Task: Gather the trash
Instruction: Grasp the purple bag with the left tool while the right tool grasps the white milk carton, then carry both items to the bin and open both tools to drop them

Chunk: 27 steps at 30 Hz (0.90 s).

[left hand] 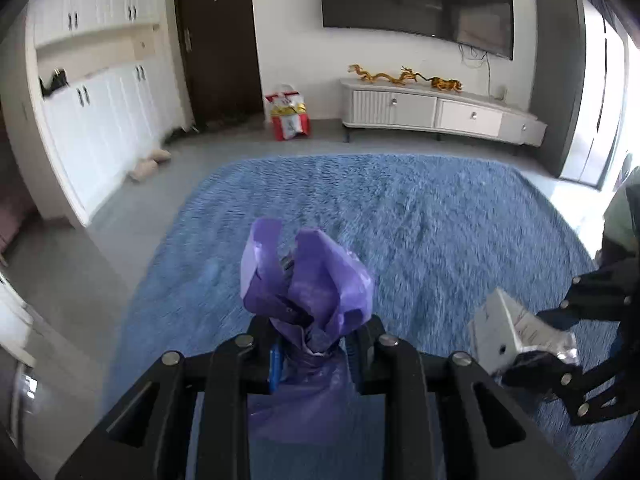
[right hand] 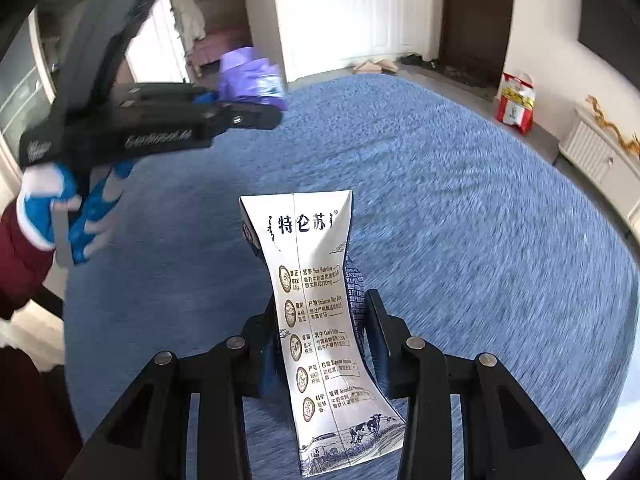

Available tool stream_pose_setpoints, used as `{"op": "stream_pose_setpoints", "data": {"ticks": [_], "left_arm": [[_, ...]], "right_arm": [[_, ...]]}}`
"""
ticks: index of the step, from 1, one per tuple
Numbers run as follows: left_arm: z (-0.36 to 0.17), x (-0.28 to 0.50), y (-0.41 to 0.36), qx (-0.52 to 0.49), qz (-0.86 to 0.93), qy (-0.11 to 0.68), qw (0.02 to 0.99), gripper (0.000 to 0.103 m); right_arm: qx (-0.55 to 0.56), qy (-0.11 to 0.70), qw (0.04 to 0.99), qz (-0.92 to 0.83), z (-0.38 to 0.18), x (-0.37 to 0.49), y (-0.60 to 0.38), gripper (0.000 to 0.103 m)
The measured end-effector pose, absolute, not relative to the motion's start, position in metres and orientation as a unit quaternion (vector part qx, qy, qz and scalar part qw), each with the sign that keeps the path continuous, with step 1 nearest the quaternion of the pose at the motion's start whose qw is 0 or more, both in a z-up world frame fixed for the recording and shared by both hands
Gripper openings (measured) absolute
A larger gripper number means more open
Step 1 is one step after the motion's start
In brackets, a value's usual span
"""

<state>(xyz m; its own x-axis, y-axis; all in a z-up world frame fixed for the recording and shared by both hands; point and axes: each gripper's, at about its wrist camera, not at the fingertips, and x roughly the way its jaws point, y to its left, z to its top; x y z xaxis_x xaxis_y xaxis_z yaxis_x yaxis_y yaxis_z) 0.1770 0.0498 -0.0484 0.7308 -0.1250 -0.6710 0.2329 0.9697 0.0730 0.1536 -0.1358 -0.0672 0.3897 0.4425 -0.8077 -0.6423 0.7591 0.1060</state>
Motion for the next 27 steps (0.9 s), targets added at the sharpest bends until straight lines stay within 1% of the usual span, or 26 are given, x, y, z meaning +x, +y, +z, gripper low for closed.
{"op": "stream_pose_setpoints", "data": {"ticks": [6, 12, 22, 27], "left_arm": [[-0.030, 0.123, 0.049, 0.091, -0.080, 0.327, 0.937, 0.024], [-0.017, 0.091, 0.047, 0.089, -0.074, 0.313, 0.943, 0.024], [-0.001, 0.056, 0.017, 0.126, -0.082, 0.292, 0.944, 0.024], [0.002, 0.050, -0.016, 0.152, -0.102, 0.288, 0.940, 0.024]], "right_arm": [[-0.095, 0.439, 0.836, 0.314, -0.058, 0.123, -0.136, 0.037], [-0.081, 0.428, 0.846, 0.309, -0.049, 0.097, -0.138, 0.037], [-0.044, 0.399, 0.871, 0.284, -0.033, 0.065, -0.174, 0.037], [-0.017, 0.391, 0.885, 0.250, -0.034, 0.054, -0.211, 0.037]]}}
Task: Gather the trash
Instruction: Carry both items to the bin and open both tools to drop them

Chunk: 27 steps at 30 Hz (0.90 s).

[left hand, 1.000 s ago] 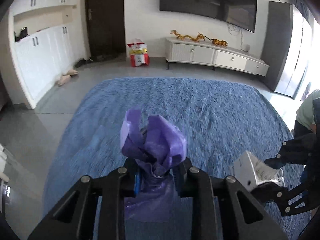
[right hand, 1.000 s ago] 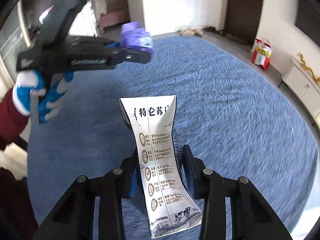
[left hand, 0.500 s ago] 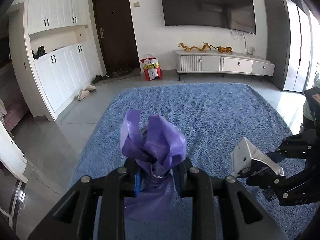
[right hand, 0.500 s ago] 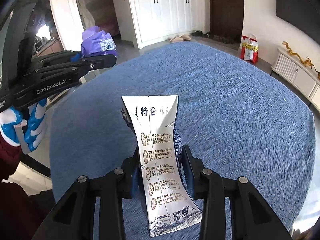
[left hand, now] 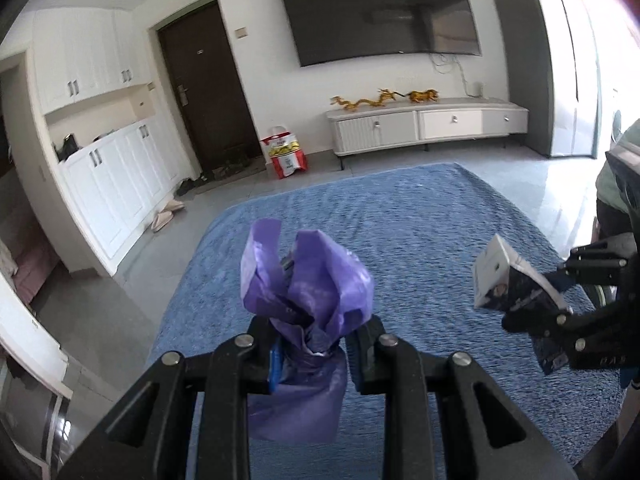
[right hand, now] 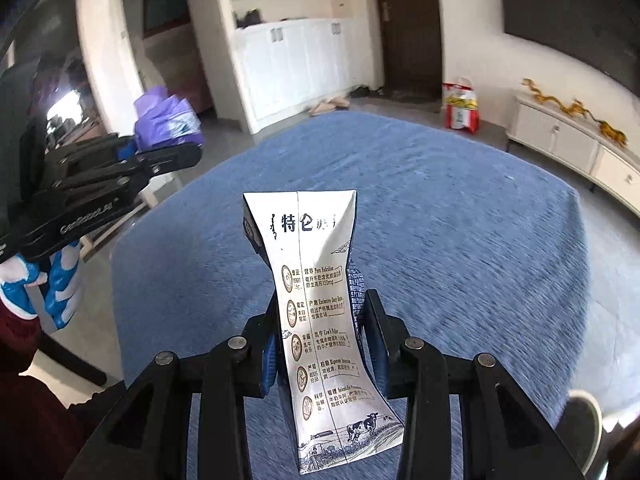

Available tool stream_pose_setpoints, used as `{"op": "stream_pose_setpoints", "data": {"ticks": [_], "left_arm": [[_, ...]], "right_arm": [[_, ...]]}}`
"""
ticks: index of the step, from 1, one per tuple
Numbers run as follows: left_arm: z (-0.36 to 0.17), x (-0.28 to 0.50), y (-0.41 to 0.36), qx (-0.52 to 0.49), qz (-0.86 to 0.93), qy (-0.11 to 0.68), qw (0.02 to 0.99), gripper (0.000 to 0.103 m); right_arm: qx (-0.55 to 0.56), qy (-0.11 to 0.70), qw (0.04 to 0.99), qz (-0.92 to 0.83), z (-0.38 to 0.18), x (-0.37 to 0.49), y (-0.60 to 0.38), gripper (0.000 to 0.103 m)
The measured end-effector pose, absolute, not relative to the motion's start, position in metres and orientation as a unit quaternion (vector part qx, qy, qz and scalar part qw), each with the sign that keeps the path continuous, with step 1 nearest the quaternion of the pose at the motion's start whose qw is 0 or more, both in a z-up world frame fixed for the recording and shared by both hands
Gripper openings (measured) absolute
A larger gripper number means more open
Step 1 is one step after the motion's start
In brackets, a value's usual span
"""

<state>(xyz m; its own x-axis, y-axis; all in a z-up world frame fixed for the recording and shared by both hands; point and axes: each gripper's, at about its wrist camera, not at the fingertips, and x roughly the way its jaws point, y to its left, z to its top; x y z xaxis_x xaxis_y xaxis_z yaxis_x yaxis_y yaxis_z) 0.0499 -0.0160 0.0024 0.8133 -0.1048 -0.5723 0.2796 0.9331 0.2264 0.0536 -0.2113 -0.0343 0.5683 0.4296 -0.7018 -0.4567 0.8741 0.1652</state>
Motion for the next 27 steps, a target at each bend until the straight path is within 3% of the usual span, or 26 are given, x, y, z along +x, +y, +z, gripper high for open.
{"op": "stream_pose_setpoints", "data": {"ticks": [16, 27], "left_arm": [[-0.027, 0.071, -0.217, 0.206, -0.281, 0.349, 0.870, 0.024], [-0.066, 0.105, -0.382, 0.176, -0.369, 0.426, 0.807, 0.026]], "right_arm": [[0.081, 0.394, 0.915, 0.022, -0.068, 0.018, -0.427, 0.037], [0.126, 0.417, 0.893, -0.111, -0.115, 0.029, -0.535, 0.037]]}}
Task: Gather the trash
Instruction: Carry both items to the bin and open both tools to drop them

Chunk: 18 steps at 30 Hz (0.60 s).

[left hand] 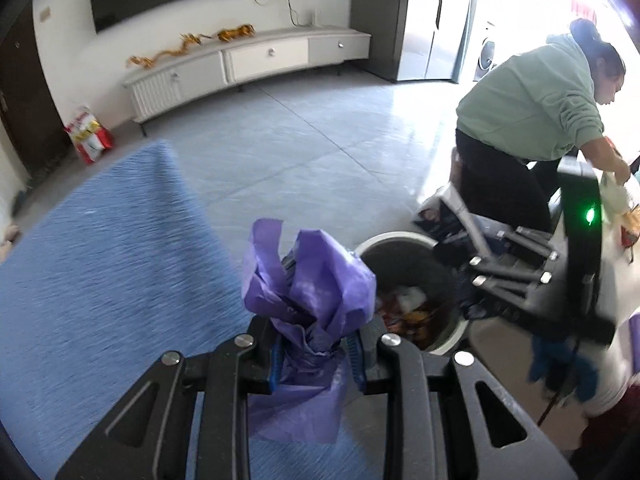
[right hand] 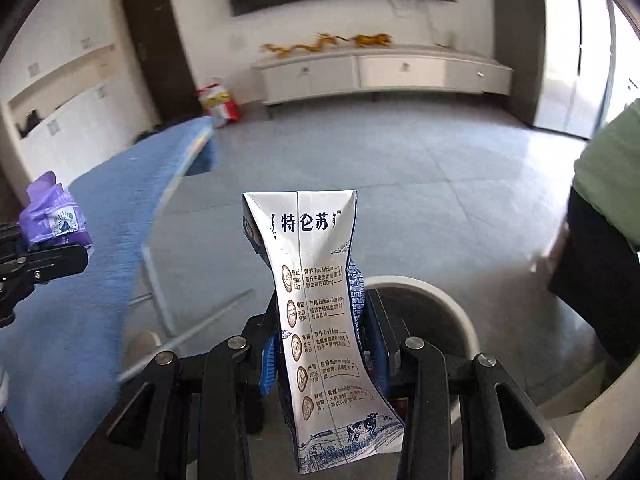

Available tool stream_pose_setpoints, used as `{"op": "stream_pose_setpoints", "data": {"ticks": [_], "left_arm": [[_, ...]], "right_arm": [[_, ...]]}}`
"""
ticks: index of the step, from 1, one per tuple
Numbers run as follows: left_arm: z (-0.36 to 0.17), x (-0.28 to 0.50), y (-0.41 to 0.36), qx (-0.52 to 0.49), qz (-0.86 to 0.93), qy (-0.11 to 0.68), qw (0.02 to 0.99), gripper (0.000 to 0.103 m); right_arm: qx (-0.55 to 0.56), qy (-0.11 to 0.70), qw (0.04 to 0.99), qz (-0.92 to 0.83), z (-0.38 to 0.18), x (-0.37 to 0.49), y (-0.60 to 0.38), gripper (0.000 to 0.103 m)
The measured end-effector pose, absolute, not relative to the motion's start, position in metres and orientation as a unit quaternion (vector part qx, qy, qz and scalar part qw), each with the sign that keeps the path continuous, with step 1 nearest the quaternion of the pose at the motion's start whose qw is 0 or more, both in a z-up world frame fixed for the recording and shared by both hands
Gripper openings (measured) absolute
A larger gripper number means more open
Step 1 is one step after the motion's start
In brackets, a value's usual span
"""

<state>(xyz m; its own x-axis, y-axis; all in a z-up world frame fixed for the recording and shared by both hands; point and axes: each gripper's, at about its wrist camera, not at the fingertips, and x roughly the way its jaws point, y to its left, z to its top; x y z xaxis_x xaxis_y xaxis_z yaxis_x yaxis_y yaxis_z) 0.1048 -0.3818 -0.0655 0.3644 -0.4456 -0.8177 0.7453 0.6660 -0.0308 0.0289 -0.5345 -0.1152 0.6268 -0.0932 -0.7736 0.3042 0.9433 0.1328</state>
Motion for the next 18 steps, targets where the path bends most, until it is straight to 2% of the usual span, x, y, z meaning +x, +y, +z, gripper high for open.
{"op": "stream_pose_setpoints", "data": {"ticks": [4, 8, 11, 16, 18], "left_arm": [[-0.078, 0.114, -0.419, 0.159, -0.382, 0.443, 0.795, 0.027], [-0.090, 0.119, -0.446, 0.146, -0.394, 0.461, 0.782, 0.028], [-0.098, 0.122, -0.457, 0.135, -0.400, 0.473, 0.774, 0.030], [-0.107, 0.125, -0.468, 0.118, -0.407, 0.482, 0.767, 0.049], [-0.107, 0.126, -0.470, 0.113, -0.411, 0.482, 0.766, 0.051]], "right_arm": [[0.129, 0.434, 0.879, -0.148, -0.137, 0.032, -0.558, 0.038], [0.136, 0.443, 0.867, -0.183, -0.149, 0.027, -0.581, 0.054], [0.142, 0.433, 0.868, -0.196, -0.147, 0.018, -0.589, 0.055], [0.138, 0.417, 0.875, -0.205, -0.129, -0.001, -0.583, 0.057], [0.136, 0.411, 0.877, -0.207, -0.122, -0.007, -0.583, 0.058]]}}
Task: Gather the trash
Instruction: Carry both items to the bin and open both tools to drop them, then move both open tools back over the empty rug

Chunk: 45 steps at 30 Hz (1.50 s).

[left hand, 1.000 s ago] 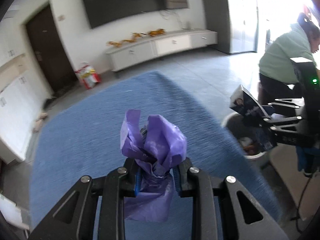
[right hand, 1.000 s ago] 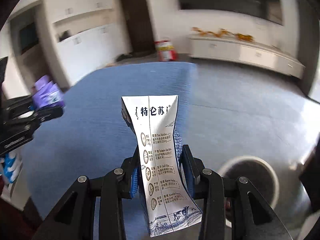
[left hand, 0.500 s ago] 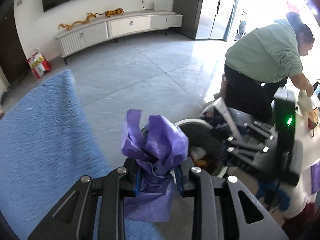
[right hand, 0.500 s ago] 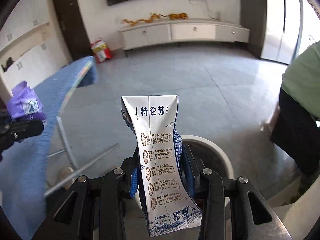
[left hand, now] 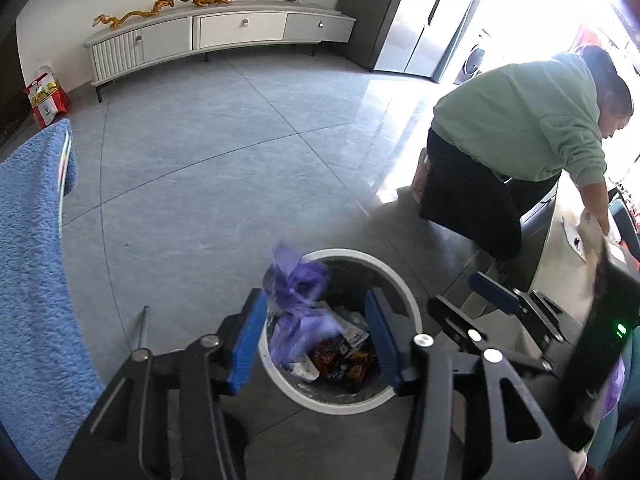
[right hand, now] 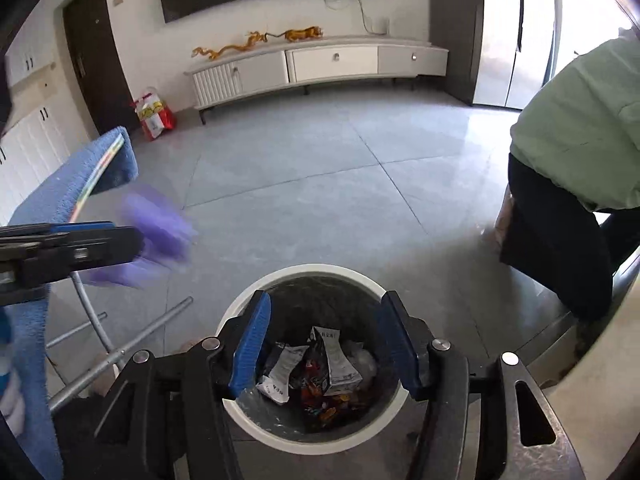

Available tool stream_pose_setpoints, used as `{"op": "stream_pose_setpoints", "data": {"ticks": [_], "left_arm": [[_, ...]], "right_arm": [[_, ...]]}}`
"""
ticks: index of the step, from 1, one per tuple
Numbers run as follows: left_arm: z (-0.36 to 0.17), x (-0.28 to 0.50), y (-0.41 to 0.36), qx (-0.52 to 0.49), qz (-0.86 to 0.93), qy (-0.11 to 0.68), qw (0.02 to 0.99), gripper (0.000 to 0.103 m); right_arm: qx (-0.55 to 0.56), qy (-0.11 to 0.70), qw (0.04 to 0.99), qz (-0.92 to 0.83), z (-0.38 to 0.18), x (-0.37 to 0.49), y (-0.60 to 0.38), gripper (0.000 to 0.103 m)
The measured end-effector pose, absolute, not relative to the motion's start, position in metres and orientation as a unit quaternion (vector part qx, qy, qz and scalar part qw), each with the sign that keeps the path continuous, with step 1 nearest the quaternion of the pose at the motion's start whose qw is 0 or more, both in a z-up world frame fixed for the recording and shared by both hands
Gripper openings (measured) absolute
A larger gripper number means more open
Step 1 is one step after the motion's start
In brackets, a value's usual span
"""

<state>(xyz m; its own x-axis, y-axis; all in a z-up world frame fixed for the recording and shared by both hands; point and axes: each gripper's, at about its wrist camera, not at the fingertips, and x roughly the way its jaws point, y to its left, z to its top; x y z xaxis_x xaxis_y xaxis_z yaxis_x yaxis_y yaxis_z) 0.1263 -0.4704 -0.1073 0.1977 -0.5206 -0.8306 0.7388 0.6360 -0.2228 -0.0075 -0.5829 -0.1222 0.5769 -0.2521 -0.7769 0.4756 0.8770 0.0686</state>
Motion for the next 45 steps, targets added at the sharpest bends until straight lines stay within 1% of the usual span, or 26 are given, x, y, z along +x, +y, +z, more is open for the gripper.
{"op": "stream_pose_setpoints", "data": {"ticks": [1, 7, 11, 15, 18, 24, 25, 27, 34, 38, 40, 44, 45], "left_arm": [[-0.108, 0.126, -0.472, 0.113, -0.412, 0.482, 0.765, 0.053], [-0.106, 0.120, -0.468, 0.116, -0.415, 0.477, 0.766, 0.053], [-0.094, 0.112, -0.449, 0.128, -0.397, 0.458, 0.785, 0.053], [-0.074, 0.102, -0.415, 0.161, -0.360, 0.416, 0.819, 0.054], [-0.058, 0.100, -0.381, 0.162, -0.335, 0.394, 0.840, 0.060], [-0.028, 0.100, -0.305, 0.150, -0.257, 0.350, 0.888, 0.060], [-0.023, 0.100, -0.293, 0.144, -0.247, 0.344, 0.895, 0.060], [-0.013, 0.100, -0.266, 0.134, -0.222, 0.330, 0.908, 0.060], [0.016, 0.091, -0.174, 0.110, -0.144, 0.291, 0.939, 0.061], [0.032, 0.081, -0.129, 0.099, -0.111, 0.274, 0.950, 0.064], [0.041, 0.076, -0.106, 0.090, -0.093, 0.257, 0.958, 0.068], [0.053, 0.064, -0.068, 0.076, -0.065, 0.231, 0.968, 0.071], [0.055, 0.062, -0.057, 0.071, -0.058, 0.224, 0.970, 0.078]], "right_arm": [[0.132, 0.407, 0.879, -0.209, -0.117, -0.012, -0.581, 0.059], [0.127, 0.395, 0.886, -0.206, -0.102, -0.025, -0.568, 0.061], [0.116, 0.398, 0.888, -0.201, -0.095, -0.025, -0.554, 0.061], [0.096, 0.393, 0.895, -0.188, -0.085, -0.023, -0.532, 0.061], [0.081, 0.383, 0.904, -0.172, -0.071, -0.020, -0.510, 0.063], [0.042, 0.356, 0.924, -0.135, -0.038, -0.012, -0.454, 0.068], [0.039, 0.352, 0.926, -0.130, -0.034, -0.011, -0.447, 0.069], [0.031, 0.340, 0.933, -0.116, -0.022, -0.008, -0.428, 0.082], [0.010, 0.310, 0.948, -0.070, 0.005, 0.006, -0.363, 0.087], [0.009, 0.292, 0.955, -0.059, 0.018, 0.012, -0.326, 0.095], [0.012, 0.284, 0.957, -0.053, 0.024, 0.015, -0.308, 0.097], [0.006, 0.276, 0.960, -0.047, 0.033, 0.021, -0.274, 0.100], [0.002, 0.273, 0.961, -0.045, 0.035, 0.021, -0.264, 0.101]]}}
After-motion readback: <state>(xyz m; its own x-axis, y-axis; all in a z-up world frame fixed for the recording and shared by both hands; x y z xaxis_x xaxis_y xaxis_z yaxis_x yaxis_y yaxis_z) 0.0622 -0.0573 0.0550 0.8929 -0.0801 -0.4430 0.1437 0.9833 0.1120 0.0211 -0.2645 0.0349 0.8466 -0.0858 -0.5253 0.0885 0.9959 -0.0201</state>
